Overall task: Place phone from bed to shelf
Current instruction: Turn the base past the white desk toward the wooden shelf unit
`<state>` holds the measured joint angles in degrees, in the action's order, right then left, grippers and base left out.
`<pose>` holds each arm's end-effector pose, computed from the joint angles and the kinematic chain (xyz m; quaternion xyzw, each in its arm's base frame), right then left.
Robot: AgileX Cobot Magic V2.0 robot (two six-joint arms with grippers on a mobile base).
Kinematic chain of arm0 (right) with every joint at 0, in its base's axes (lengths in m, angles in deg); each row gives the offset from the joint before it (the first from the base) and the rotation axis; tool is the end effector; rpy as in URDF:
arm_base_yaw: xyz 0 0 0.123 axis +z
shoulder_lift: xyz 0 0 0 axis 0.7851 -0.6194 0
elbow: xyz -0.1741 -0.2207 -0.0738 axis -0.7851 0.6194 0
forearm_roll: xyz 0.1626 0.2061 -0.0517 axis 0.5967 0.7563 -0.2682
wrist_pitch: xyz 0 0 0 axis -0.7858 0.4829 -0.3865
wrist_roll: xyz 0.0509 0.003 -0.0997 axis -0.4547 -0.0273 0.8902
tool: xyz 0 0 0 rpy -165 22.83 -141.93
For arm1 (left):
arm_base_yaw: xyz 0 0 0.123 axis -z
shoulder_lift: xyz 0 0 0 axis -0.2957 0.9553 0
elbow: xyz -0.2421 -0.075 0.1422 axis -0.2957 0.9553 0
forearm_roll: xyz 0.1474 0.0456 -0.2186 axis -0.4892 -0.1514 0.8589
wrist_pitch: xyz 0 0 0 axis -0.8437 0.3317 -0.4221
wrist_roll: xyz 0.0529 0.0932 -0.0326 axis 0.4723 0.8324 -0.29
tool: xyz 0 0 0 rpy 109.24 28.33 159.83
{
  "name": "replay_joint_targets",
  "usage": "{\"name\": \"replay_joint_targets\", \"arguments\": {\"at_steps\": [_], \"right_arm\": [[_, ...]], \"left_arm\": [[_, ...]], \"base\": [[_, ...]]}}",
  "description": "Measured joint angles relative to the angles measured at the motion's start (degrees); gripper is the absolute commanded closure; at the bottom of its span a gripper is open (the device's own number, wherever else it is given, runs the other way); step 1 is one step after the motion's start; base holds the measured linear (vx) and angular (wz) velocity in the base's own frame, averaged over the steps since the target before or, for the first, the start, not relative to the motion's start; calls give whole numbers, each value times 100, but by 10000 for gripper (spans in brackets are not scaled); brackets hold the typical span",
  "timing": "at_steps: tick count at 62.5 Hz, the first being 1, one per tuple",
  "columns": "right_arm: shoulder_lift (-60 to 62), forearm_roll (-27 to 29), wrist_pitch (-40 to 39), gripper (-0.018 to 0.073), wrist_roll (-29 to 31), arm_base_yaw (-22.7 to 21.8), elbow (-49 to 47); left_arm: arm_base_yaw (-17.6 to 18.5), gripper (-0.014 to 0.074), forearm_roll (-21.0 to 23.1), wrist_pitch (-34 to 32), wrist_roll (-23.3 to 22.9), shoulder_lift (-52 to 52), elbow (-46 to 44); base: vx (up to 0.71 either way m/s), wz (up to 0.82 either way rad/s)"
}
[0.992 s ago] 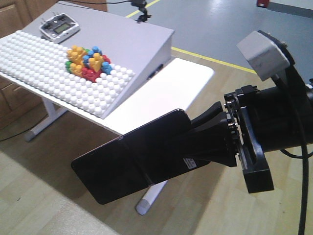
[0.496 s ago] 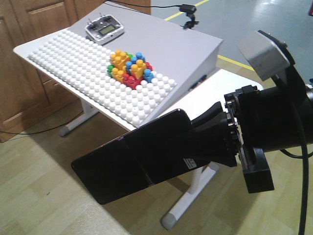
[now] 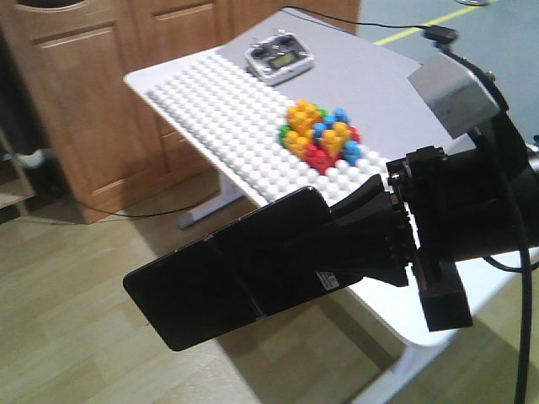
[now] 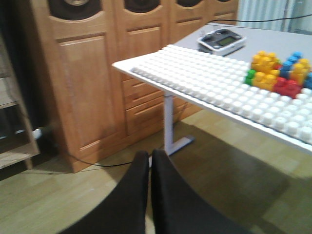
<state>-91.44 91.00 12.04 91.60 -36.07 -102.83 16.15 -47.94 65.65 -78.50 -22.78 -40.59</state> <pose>0.2011 0.1572 0.3638 -0.4458 0.7030 0.4444 0.3310 0.0865 -0.0018 0.1789 0.0065 0.7585 -0.0020 0.6516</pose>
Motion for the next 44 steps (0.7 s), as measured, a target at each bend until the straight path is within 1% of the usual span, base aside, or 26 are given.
{"name": "replay_joint_targets", "arguments": {"at_steps": [44], "right_arm": [[0, 0, 0, 564, 0, 0, 0]], "left_arm": [[0, 596, 0, 0, 0, 0, 0]], "base": [[17, 65]]}}
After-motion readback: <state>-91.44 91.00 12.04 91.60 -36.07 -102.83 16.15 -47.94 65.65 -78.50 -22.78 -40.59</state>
